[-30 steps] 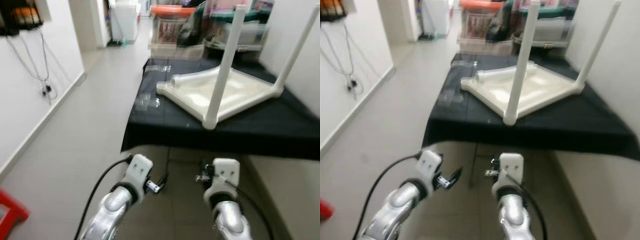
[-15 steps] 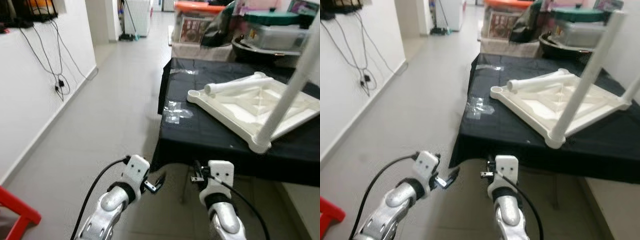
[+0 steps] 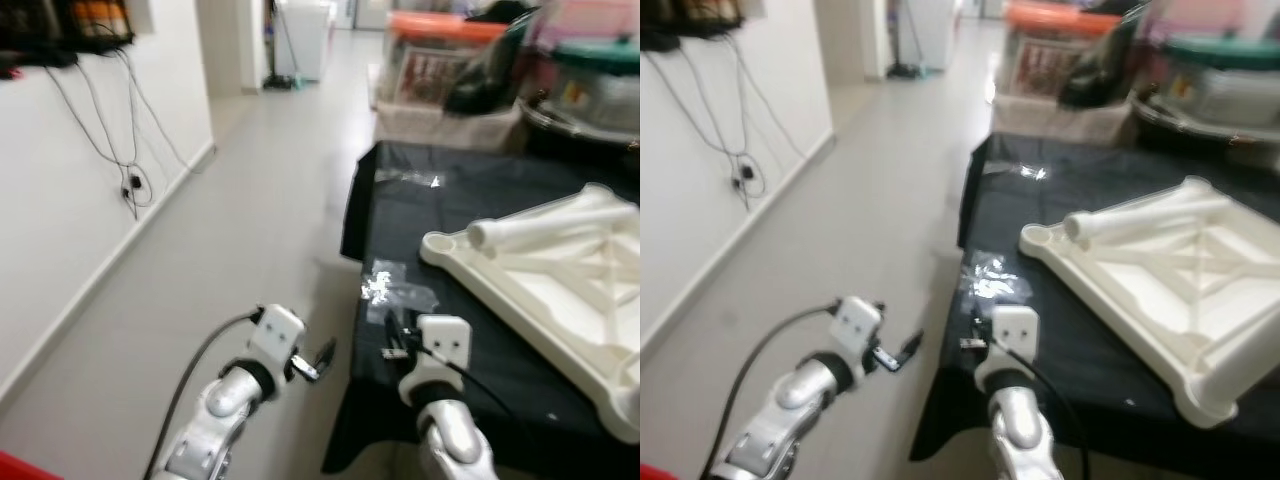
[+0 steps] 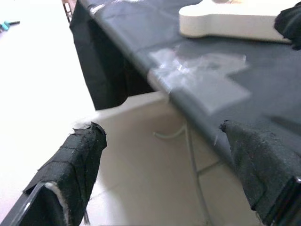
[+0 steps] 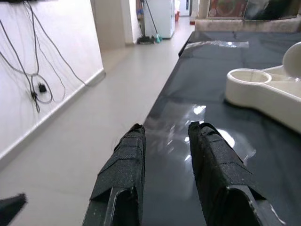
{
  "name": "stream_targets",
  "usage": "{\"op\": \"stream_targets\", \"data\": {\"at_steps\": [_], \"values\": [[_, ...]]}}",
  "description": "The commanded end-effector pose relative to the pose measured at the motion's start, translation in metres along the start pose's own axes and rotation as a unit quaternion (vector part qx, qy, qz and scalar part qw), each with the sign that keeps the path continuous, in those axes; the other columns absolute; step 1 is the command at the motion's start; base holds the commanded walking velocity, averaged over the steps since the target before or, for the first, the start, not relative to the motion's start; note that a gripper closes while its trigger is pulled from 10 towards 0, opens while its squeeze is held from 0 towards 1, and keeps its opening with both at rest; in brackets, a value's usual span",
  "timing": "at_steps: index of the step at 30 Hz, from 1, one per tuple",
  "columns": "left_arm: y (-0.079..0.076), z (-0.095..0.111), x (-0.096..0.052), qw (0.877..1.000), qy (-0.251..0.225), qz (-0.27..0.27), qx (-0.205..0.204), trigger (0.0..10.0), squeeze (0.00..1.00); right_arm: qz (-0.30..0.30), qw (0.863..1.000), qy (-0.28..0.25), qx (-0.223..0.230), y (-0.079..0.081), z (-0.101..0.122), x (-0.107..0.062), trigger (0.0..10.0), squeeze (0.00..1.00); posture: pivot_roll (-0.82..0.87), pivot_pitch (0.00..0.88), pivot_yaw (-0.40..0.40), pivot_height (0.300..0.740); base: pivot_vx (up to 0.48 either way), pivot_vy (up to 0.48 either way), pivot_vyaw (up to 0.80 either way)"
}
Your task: Building children table
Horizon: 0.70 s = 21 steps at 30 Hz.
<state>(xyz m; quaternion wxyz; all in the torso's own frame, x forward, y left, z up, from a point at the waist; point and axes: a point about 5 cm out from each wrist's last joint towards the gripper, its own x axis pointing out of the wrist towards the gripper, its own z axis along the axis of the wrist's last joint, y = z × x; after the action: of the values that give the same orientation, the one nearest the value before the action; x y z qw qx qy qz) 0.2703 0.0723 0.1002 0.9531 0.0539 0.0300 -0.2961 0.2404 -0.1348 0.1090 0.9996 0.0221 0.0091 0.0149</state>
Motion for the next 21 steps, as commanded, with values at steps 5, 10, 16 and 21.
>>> {"op": "stream_targets", "data": {"at_steps": [5, 10, 16, 21], "values": [[-0.008, 0.004, 0.001, 1.000, -0.002, -0.009, -0.011, 10.0, 0.00, 0.010, 0.999, -0.017, -0.028, -0.013, 0.015, 0.005, 10.0, 0.00, 0.04, 0.000, -0.064, 0.740, 0.000, 0.000, 0.00], [-0.009, 0.005, 0.000, 1.000, -0.001, -0.009, -0.009, 10.0, 0.00, -0.006, 0.998, -0.005, -0.065, -0.027, 0.022, 0.017, 10.0, 0.00, 0.04, 0.000, -0.067, 0.740, 0.000, 0.000, 0.00], [-0.010, 0.006, 0.000, 1.000, 0.002, -0.012, -0.003, 10.0, 0.00, -0.018, 0.995, 0.005, -0.101, -0.041, 0.035, 0.035, 10.0, 0.00, 0.04, 0.000, -0.072, 0.740, 0.000, -0.273, 0.00], [-0.012, 0.006, -0.001, 1.000, 0.006, -0.013, -0.010, 10.0, 0.00, -0.017, 0.994, 0.001, -0.104, -0.046, 0.044, 0.046, 10.0, 0.00, 0.04, 0.000, -0.082, 0.740, 0.000, -0.433, 0.00]]}}
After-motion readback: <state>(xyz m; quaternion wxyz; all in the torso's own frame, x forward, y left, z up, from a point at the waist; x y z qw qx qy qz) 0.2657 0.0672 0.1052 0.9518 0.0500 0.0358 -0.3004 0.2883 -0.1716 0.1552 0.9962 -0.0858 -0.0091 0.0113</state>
